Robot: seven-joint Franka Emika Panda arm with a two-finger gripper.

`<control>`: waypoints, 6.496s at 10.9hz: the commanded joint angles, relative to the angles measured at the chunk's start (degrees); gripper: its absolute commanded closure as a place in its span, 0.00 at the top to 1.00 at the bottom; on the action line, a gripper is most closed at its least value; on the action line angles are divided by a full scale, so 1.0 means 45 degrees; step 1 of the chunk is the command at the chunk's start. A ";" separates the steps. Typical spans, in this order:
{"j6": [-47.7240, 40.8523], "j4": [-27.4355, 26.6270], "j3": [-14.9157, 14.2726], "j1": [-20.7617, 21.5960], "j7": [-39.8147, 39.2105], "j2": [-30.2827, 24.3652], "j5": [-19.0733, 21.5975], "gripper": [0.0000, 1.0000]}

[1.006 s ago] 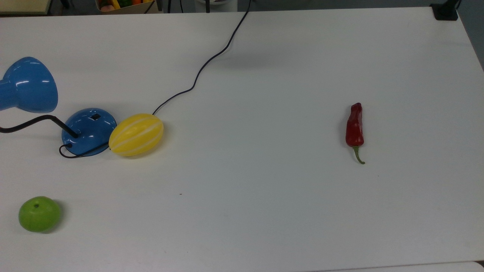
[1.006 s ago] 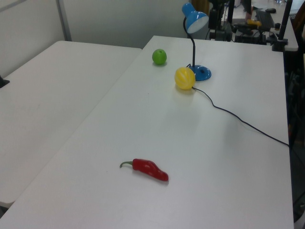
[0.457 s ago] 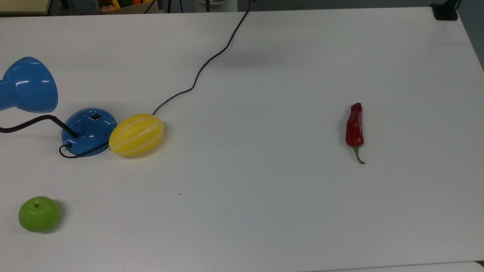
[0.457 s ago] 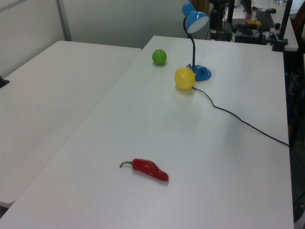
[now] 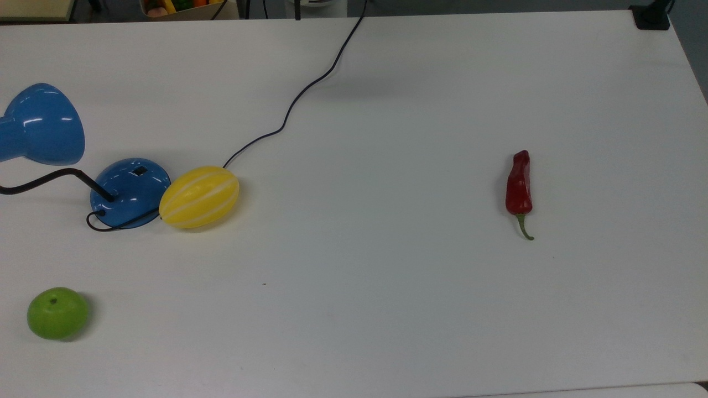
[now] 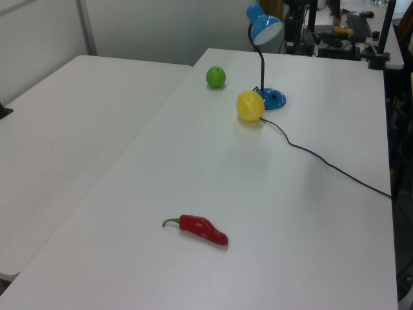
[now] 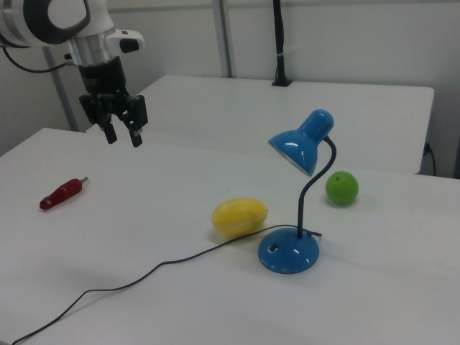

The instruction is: Turn on desk lamp

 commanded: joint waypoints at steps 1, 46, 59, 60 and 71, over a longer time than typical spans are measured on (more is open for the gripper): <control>-0.0248 -0.0054 -0.0040 0.0118 0.0104 -0.0111 -0.0131 0.00; 1.3307 -0.4117 -0.0098 -0.4843 0.3092 0.4596 -0.0228 0.00; 1.3639 -0.3647 -0.0098 -0.5018 0.3092 0.5476 -0.0697 0.00; 1.3619 -0.3648 -0.0098 -0.4999 0.3092 0.5495 -0.0756 0.00; 1.0462 -0.4370 0.0893 -0.4804 0.3248 0.3017 -0.0717 0.00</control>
